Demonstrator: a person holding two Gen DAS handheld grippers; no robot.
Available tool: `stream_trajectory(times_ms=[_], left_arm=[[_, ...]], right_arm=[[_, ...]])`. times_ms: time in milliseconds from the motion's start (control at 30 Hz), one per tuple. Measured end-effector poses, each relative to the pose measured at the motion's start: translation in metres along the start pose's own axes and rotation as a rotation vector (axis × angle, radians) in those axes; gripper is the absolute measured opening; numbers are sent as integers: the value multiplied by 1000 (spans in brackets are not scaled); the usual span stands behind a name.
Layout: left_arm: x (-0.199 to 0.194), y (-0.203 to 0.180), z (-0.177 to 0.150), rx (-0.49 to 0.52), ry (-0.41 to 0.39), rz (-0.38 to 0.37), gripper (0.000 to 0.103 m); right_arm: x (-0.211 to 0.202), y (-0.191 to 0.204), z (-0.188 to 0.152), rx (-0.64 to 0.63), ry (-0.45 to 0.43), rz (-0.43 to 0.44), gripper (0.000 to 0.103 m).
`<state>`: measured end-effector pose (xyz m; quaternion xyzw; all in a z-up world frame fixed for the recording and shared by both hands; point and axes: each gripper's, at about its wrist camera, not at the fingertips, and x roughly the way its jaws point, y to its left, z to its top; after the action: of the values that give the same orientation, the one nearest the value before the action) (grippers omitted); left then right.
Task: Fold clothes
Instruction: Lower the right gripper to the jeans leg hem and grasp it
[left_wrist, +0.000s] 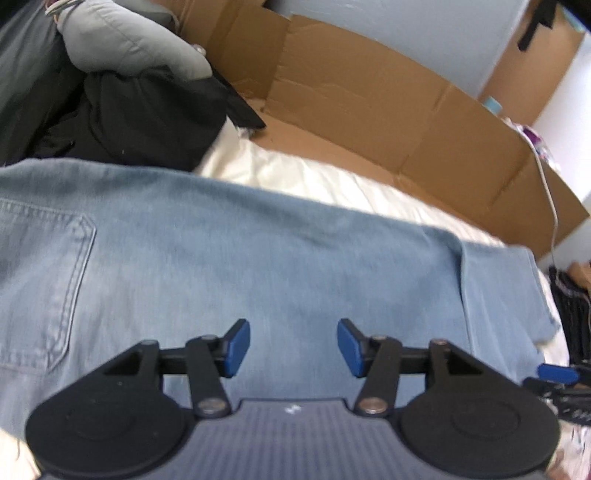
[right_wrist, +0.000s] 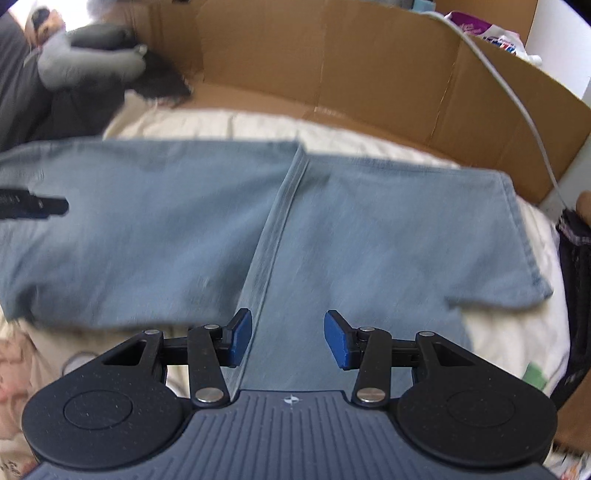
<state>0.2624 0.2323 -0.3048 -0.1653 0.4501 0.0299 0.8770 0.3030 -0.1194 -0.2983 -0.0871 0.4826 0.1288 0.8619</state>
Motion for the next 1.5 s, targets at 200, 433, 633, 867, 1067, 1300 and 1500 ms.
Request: stream_trajectory(times_ms=[200, 433, 633, 867, 1067, 1300, 1500], left_arm=[[-14, 3, -19, 16, 17, -14, 56], [-10, 10, -39, -32, 62, -23, 55], [-8, 8, -51, -33, 76, -31, 55], [-9, 12, -65, -72, 61, -43, 55], [-12, 13, -68, -80, 51, -43, 55], [-18, 8, -69, -79, 22, -63, 55], [-18, 10, -71, -77, 33, -59, 55]], right_arm=[[6, 35, -33, -38, -19, -65, 51], [13, 59, -57, -84, -55, -141, 51], [26, 69, -65, -76, -60, -180, 51], [32, 81, -73, -107, -74, -226, 52], [24, 78, -75, -184, -85, -289, 51], [9, 80, -79, -222, -131, -342, 48], [32, 89, -86, -325, -108, -336, 46]])
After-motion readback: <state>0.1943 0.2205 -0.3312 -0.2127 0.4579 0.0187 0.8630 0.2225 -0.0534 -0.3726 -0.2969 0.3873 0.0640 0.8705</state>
